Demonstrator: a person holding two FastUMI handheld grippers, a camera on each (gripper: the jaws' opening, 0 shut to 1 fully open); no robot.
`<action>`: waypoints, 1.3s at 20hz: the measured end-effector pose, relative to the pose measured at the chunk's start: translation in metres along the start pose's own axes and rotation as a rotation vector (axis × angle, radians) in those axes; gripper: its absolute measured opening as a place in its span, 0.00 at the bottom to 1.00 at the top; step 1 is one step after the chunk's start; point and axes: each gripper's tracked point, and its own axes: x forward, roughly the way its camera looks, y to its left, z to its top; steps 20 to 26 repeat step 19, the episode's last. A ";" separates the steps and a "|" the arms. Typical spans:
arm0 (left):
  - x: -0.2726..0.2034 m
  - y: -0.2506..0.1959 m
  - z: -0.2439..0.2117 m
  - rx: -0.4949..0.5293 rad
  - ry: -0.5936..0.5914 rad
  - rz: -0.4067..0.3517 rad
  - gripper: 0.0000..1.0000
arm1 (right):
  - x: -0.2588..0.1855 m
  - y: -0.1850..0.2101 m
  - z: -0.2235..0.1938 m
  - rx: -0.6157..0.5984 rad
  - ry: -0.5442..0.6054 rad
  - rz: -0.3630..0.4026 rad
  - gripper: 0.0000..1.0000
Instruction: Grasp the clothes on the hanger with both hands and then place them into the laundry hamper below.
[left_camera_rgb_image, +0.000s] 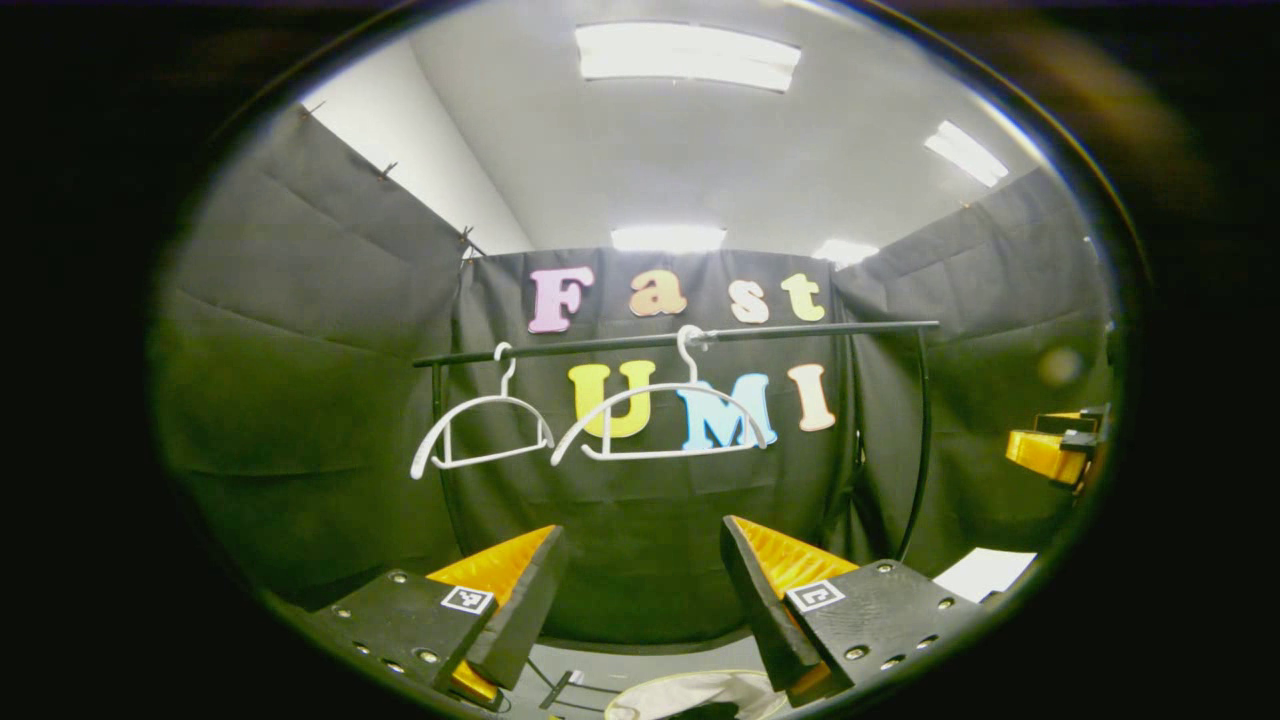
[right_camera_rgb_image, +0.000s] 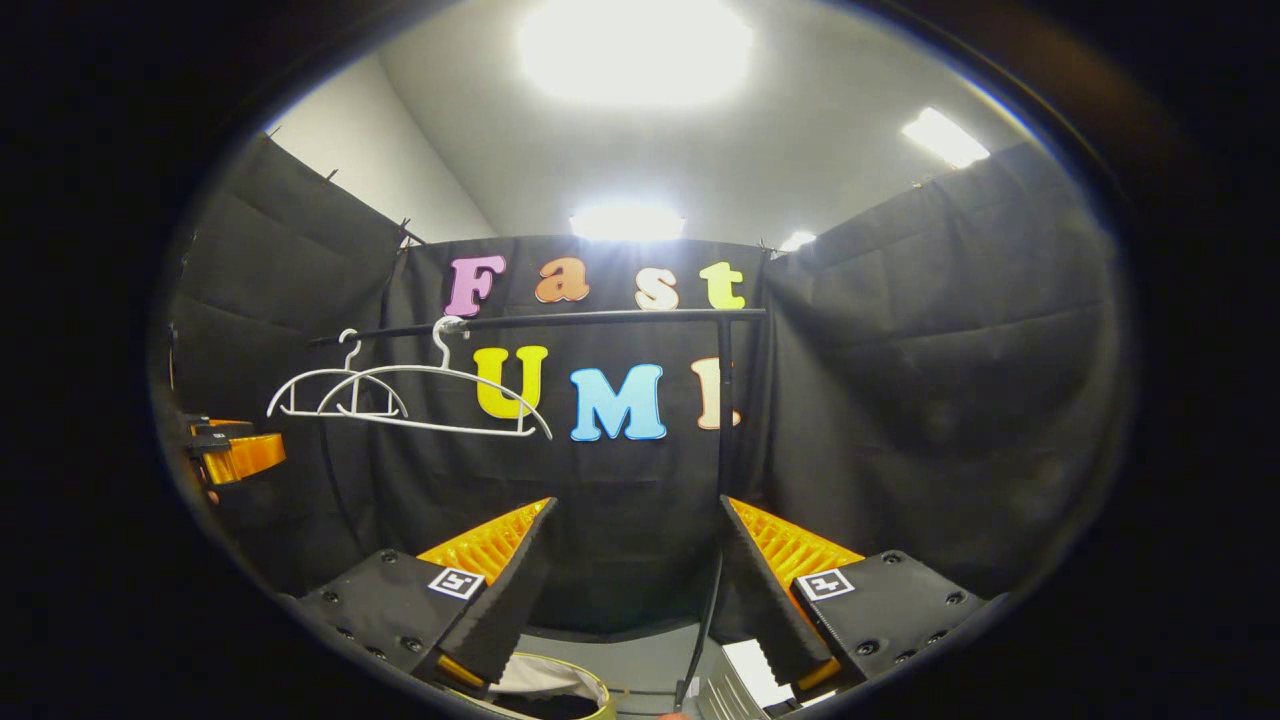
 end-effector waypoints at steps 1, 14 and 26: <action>0.001 0.001 -0.002 0.001 0.000 0.001 0.90 | 0.001 0.001 0.000 -0.001 -0.001 0.000 0.98; -0.006 0.009 0.003 -0.013 0.006 0.035 0.90 | 0.007 0.010 0.002 0.010 -0.013 -0.025 0.98; -0.006 0.006 0.010 -0.011 -0.004 0.035 0.90 | 0.008 0.012 0.002 0.026 -0.019 -0.029 0.98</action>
